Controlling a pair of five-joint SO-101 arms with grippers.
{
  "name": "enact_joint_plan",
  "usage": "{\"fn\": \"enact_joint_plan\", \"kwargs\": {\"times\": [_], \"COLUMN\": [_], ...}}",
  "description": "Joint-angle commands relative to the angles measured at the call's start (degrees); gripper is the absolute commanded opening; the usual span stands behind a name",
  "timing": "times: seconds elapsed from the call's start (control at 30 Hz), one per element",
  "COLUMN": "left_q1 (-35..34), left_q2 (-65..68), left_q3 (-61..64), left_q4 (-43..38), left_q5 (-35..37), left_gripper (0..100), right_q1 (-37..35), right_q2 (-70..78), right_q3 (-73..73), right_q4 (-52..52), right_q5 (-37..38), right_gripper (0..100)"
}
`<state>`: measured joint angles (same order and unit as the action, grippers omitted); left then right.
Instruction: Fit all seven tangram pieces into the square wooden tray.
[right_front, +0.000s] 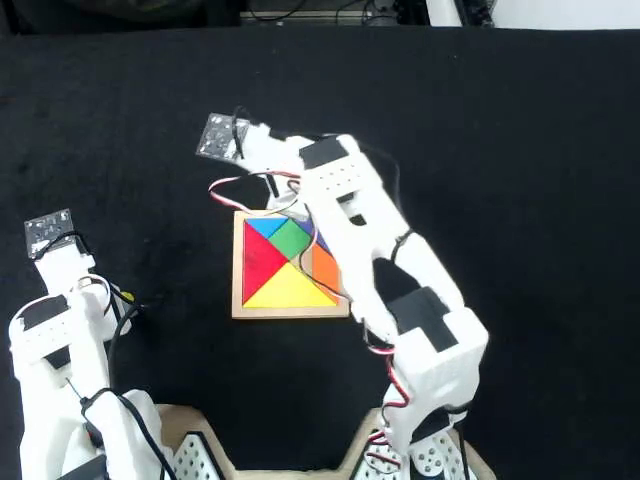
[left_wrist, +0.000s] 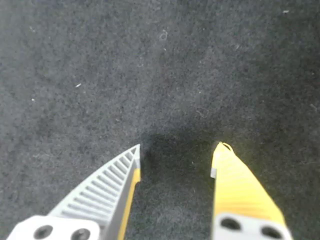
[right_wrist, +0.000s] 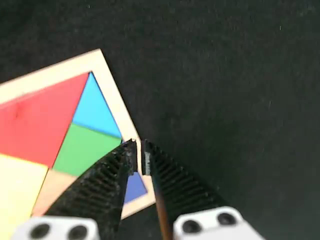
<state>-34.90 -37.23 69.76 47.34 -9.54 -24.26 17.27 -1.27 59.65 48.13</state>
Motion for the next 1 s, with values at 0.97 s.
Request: {"fn": "enact_joint_plan", "kwargs": {"times": [0.97], "left_q1": [18.1], "left_q2": [-33.9], "left_q3": [-46.3], "left_q4": [24.0], "left_q5": [0.7], "left_gripper": [23], "right_q1": [24.1], "right_q2": [-88.0], "right_q3": [21.0], "right_q4": [10.2], "right_q5": [-25.8], "right_gripper": [1.1]}}
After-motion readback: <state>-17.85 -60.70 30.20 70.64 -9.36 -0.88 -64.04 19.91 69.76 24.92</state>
